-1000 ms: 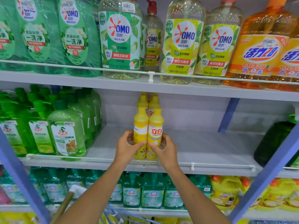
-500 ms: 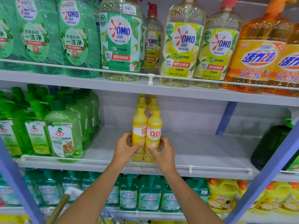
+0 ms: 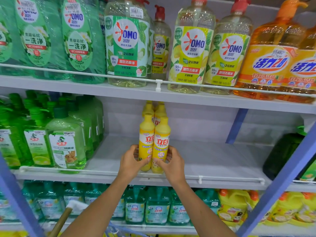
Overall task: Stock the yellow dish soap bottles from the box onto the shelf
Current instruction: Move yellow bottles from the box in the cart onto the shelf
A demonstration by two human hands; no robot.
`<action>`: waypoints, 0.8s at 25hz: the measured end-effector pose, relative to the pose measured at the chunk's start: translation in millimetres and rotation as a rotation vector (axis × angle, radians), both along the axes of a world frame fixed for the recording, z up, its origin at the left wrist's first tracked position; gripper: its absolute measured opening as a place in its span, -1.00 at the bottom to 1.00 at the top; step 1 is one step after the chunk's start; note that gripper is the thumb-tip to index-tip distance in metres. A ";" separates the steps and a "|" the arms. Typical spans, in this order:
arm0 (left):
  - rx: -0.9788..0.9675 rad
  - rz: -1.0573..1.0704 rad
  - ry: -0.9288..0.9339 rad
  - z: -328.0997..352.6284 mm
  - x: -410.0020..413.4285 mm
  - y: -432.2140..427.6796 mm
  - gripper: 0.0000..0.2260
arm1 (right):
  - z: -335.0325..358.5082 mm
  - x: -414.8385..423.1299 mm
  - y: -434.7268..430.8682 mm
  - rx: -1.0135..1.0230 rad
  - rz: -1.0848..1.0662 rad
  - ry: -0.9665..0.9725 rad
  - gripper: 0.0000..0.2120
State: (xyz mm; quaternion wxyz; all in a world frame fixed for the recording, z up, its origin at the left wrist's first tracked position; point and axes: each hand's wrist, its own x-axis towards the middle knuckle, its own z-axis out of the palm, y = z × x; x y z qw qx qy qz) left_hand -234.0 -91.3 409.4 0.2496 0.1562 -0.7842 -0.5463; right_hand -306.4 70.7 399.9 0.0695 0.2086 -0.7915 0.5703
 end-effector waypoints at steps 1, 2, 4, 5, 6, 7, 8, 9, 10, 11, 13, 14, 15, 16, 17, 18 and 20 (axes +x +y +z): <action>-0.017 0.011 0.002 -2.3 -0.7 -0.1 -0.52 | -4.8 0.0 2.4 0.028 0.006 -0.015 -0.42; -0.023 0.003 -0.003 -3.1 -1.9 -2.0 -0.54 | -8.2 0.2 4.7 0.045 0.007 -0.029 -0.45; -0.022 -0.057 -0.026 -1.9 -4.7 -10.9 -0.54 | -9.3 -0.3 5.6 0.066 -0.002 -0.044 -0.50; -0.033 -0.093 -0.044 -0.7 -5.9 -16.3 -0.53 | -7.7 -2.0 3.6 0.074 -0.008 -0.046 -0.51; -0.049 -0.118 -0.061 0.9 -6.1 -19.7 -0.52 | -5.9 -4.3 1.2 0.082 -0.018 -0.050 -0.52; -0.061 -0.128 -0.065 1.7 -6.5 -21.3 -0.51 | -3.9 -7.1 -1.6 0.094 -0.032 -0.055 -0.52; -0.066 -0.119 -0.061 1.5 -6.8 -20.6 -0.51 | -2.2 -10.2 -4.4 0.110 -0.048 -0.057 -0.52; -0.056 -0.101 -0.052 0.5 -6.9 -18.9 -0.51 | -1.5 -13.4 -7.5 0.123 -0.060 -0.056 -0.52; -0.043 -0.076 -0.045 -0.7 -7.6 -16.8 -0.52 | -1.5 -16.6 -9.5 0.128 -0.068 -0.054 -0.53; -0.032 -0.049 -0.040 -2.3 -8.5 -14.7 -0.54 | -2.6 -19.3 -10.1 0.130 -0.072 -0.051 -0.55; -0.025 -0.009 -0.033 -5.6 -12.2 -15.9 -0.58 | -3.7 -22.4 -12.4 0.134 -0.070 -0.044 -0.56; -0.027 -0.002 -0.028 -6.4 -14.2 -17.2 -0.60 | -3.9 -24.2 -13.1 0.135 -0.069 -0.041 -0.57; -0.033 0.000 -0.024 -6.8 -16.2 -18.7 -0.62 | -4.4 -26.4 -14.1 0.136 -0.069 -0.041 -0.58; -0.040 -0.002 -0.021 -7.1 -18.4 -19.6 -0.63 | -5.4 -29.2 -15.6 0.135 -0.072 -0.045 -0.58; -0.042 -0.011 -0.013 -8.0 -21.3 -20.3 -0.65 | -6.0 -31.8 -17.2 0.136 -0.075 -0.048 -0.59; -0.040 -0.021 -0.003 -9.0 -24.0 -21.4 -0.67 | -6.8 -34.5 -19.1 0.134 -0.081 -0.051 -0.58; -0.030 -0.035 0.011 -9.4 -30.0 -23.4 -0.68 | -6.7 -39.8 -22.2 0.131 -0.087 -0.057 -0.57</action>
